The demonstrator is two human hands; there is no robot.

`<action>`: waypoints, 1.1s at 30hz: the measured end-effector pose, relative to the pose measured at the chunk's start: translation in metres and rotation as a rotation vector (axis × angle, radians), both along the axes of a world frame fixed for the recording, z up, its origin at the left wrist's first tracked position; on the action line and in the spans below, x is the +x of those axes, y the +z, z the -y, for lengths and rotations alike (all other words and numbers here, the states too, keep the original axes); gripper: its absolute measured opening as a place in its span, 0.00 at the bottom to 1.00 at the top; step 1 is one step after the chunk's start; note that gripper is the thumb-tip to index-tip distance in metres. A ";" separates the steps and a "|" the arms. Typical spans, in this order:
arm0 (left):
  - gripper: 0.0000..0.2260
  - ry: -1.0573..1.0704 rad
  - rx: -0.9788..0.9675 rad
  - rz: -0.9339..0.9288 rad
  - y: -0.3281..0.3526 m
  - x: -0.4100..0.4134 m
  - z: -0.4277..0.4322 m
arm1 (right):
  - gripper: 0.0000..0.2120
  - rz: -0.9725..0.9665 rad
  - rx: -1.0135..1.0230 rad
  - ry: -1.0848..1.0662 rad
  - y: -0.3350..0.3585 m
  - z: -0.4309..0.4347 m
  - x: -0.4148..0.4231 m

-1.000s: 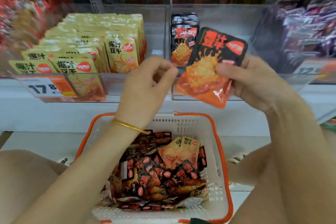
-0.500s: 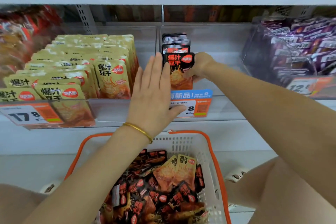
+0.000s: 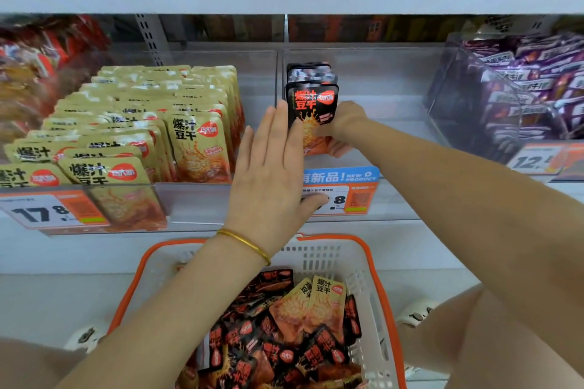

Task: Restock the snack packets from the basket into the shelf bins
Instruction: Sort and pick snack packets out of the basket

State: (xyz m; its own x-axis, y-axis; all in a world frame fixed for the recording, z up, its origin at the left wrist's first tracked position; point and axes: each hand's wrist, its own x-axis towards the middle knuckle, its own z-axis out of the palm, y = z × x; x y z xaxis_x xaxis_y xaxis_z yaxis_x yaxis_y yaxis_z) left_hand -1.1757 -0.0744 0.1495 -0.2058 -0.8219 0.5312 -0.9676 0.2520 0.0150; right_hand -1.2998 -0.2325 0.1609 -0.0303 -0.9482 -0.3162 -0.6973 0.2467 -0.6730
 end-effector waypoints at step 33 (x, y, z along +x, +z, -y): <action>0.14 -0.245 0.550 0.016 -0.160 0.043 -0.077 | 0.27 -0.286 0.411 0.719 -0.286 -0.205 -0.032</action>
